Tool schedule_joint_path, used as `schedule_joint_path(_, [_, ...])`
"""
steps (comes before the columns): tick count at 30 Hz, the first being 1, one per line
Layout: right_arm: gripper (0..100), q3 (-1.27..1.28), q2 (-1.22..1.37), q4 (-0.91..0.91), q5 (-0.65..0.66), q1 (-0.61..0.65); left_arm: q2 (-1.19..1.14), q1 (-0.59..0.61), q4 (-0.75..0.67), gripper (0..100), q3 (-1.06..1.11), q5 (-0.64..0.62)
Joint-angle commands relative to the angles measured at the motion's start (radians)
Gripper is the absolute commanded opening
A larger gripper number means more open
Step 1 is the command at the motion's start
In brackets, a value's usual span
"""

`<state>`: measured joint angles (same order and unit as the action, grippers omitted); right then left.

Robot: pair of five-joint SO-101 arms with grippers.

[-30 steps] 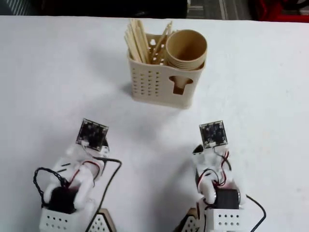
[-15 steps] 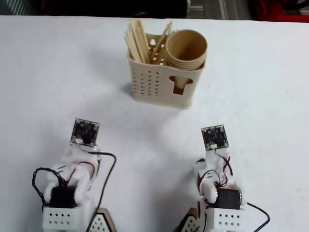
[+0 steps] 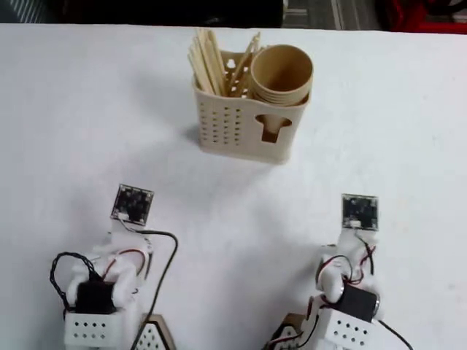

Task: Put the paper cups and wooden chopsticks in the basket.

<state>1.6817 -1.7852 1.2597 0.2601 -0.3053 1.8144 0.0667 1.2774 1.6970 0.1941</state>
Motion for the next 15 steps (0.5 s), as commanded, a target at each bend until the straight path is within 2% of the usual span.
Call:
schedule_joint_path(1, [8.0,0.009,-0.013,0.008,0.0,-0.107,0.005,0.007,0.005,2,-0.003,0.003])
schedule_joint_path(6, [8.0,0.009,-0.013,0.008,0.0,-0.197,0.005,0.007,0.005,2,-0.003,0.003])
schedule_joint_path(15, [8.0,0.009,-0.013,0.008,0.0,-0.2,0.005,0.007,0.005,2,-0.003,0.003])
